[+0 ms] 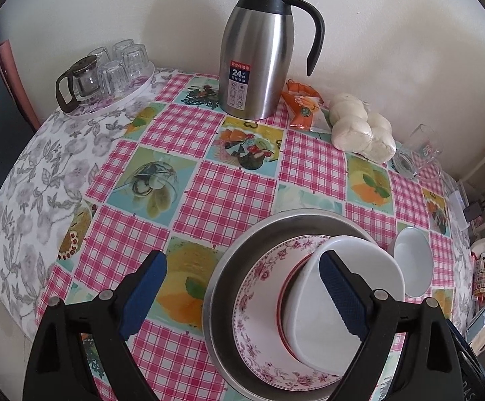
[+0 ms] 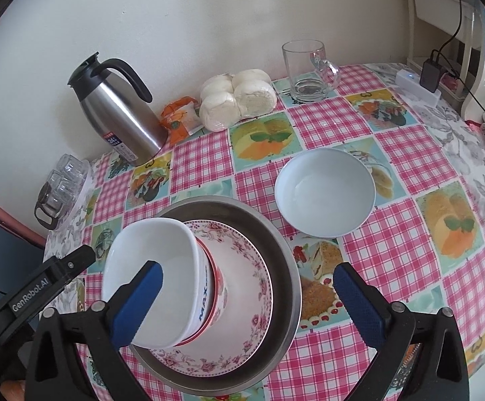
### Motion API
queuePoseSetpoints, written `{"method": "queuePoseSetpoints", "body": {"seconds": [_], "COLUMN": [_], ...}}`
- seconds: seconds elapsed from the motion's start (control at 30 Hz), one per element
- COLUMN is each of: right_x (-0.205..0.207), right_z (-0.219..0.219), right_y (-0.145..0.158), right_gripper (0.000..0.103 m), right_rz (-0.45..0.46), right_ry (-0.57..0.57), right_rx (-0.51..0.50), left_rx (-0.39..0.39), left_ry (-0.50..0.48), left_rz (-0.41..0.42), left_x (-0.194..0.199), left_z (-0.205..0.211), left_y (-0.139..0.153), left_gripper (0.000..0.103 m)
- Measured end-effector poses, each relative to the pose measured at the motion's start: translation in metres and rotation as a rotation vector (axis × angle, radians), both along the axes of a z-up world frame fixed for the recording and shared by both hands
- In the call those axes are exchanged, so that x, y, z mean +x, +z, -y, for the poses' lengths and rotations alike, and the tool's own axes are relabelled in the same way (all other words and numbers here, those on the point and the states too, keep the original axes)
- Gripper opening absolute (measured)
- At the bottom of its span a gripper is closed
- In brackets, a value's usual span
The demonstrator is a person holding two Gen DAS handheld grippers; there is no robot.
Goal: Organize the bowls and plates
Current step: 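Move the open right tool toward the white round bowl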
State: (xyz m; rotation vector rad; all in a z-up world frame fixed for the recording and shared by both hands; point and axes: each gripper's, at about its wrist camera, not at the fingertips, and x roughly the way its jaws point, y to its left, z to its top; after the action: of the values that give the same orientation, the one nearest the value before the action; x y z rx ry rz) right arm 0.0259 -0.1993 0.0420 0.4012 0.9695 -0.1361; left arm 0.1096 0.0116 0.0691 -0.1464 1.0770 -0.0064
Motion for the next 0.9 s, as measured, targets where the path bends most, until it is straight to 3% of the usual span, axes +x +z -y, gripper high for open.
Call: {"method": "queuePoseSetpoints", "body": {"seconds": [0.23, 0.9], "right_x": [-0.003, -0.048], "right_z": [0.021, 0.159], "right_y": [0.0, 0.001], "right_gripper": [0.103, 0.103], "right_rz": [-0.002, 0.005], "right_ry": [-0.027, -0.297], "right_rx": [0.018, 0.01], "left_rx": [-0.013, -0.006], "left_ry": [-0.022, -0.147], "left_rz": [0.009, 0.039], "left_x": [-0.003, -0.02], "left_z": [0.016, 0.101], "left_y": [0.004, 0.012], "left_gripper": [0.093, 0.093]}}
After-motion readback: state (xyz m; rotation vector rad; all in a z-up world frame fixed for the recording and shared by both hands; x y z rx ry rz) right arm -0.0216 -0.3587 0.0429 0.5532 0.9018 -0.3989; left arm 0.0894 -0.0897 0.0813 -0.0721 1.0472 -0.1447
